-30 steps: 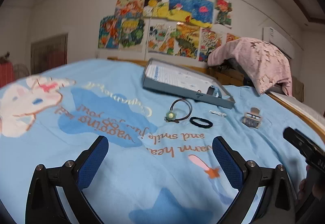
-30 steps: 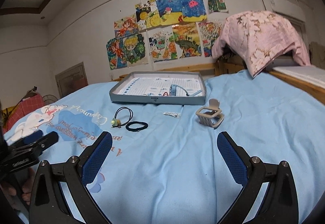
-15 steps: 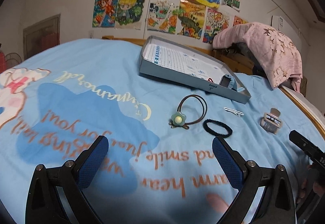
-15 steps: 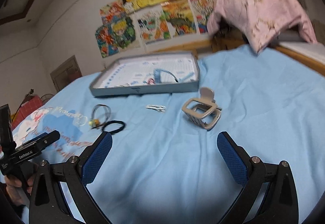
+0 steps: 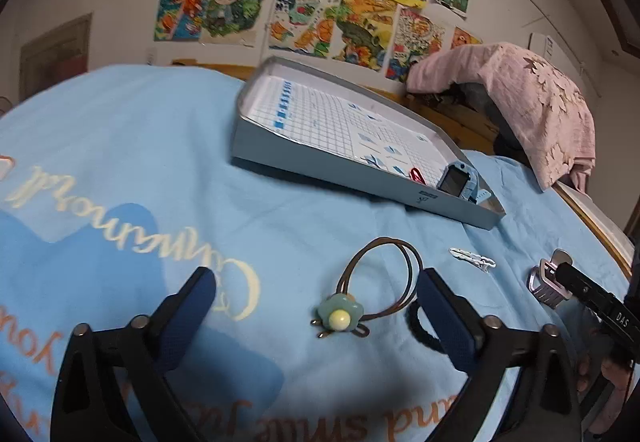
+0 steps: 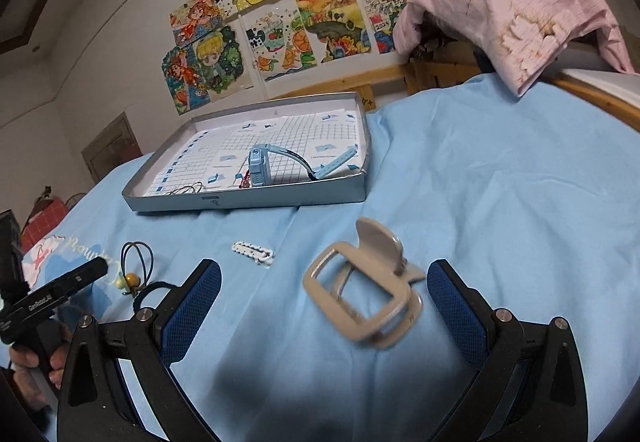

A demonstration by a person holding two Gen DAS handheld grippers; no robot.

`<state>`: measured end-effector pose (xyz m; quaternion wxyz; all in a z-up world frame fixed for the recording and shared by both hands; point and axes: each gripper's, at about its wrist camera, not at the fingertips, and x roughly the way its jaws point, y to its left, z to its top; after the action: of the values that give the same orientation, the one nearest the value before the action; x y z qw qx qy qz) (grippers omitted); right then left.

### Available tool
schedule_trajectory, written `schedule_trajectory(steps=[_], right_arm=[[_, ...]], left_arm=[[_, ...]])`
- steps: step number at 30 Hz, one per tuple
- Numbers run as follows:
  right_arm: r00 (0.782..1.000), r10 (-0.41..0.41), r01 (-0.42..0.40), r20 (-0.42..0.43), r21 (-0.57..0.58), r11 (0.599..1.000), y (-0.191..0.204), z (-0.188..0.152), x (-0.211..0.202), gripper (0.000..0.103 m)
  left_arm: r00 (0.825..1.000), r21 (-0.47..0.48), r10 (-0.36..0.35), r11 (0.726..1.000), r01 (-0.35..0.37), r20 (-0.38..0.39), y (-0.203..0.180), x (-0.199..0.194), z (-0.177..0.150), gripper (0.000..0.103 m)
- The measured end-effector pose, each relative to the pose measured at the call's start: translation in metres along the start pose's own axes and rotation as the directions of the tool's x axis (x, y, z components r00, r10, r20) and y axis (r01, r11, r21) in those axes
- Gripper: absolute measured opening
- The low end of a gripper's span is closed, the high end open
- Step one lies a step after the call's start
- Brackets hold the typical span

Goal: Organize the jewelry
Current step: 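Grasp the green flower hair tie with the left tool while the right tool grasps the beige claw clip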

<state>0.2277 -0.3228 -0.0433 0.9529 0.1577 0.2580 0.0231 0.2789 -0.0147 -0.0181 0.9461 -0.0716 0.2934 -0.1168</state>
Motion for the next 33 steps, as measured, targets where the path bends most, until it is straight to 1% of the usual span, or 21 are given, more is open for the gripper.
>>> schedule_trajectory(steps=[2,6,9,11,12,14,17,21,24,29,32,33], right_arm=[[1.0,0.023,-0.023,-0.013,-0.003,1.0,0.0,0.001,0.007,0.101],[0.997,0.065,-0.066,-0.041,-0.014,0.998,0.004,-0.004,0.017,0.101],[0.995,0.09,-0.092,-0.051,-0.029,0.995,0.009,-0.006,0.019,0.101],[0.993,0.104,-0.106,-0.059,-0.038,0.994,0.013,-0.008,0.02,0.1],[0.992,0.112,-0.115,-0.062,-0.042,0.992,0.015,-0.009,0.021,0.099],[0.99,0.12,-0.124,-0.067,-0.049,0.991,0.017,-0.01,0.021,0.097],[0.989,0.131,-0.136,-0.073,-0.058,0.989,0.022,-0.012,0.022,0.096],[0.984,0.156,-0.161,-0.083,-0.066,0.985,0.026,-0.013,0.024,0.094],[0.981,0.17,-0.178,-0.096,-0.079,0.981,0.029,-0.015,0.026,0.09],[0.981,0.166,-0.174,-0.098,-0.088,0.981,0.032,-0.016,0.026,0.089],[0.984,0.146,-0.154,-0.099,-0.077,0.985,0.031,-0.016,0.029,0.084],[0.987,0.131,-0.138,-0.097,-0.074,0.988,0.03,-0.016,0.031,0.079]], left_arm=[[0.999,-0.001,-0.022,1.0,0.022,-0.023,0.001,0.006,-0.003,0.083],[0.997,-0.007,-0.065,0.998,0.065,-0.031,0.004,0.009,-0.013,0.074],[0.994,-0.006,-0.102,0.995,0.102,-0.036,0.004,0.011,-0.015,0.063],[0.993,0.004,-0.11,0.994,0.11,-0.044,0.001,0.013,-0.018,0.052],[0.992,0.011,-0.114,0.993,0.115,-0.047,-0.001,0.013,-0.02,0.049],[0.991,0.017,-0.125,0.992,0.126,-0.05,-0.002,0.013,-0.021,0.039],[0.989,0.023,-0.137,0.99,0.138,-0.059,-0.004,0.013,-0.023,0.03],[0.987,0.024,-0.15,0.988,0.152,-0.063,-0.004,0.012,-0.025,0.024],[0.987,0.038,-0.15,0.988,0.152,-0.065,-0.006,0.012,-0.026,0.024],[0.987,0.076,-0.148,0.985,0.152,-0.059,-0.013,0.009,-0.029,0.024],[0.989,0.103,-0.141,0.984,0.146,-0.054,-0.018,0.007,-0.03,0.024],[0.989,0.111,-0.137,0.984,0.142,-0.053,-0.019,0.006,-0.031,0.024]])
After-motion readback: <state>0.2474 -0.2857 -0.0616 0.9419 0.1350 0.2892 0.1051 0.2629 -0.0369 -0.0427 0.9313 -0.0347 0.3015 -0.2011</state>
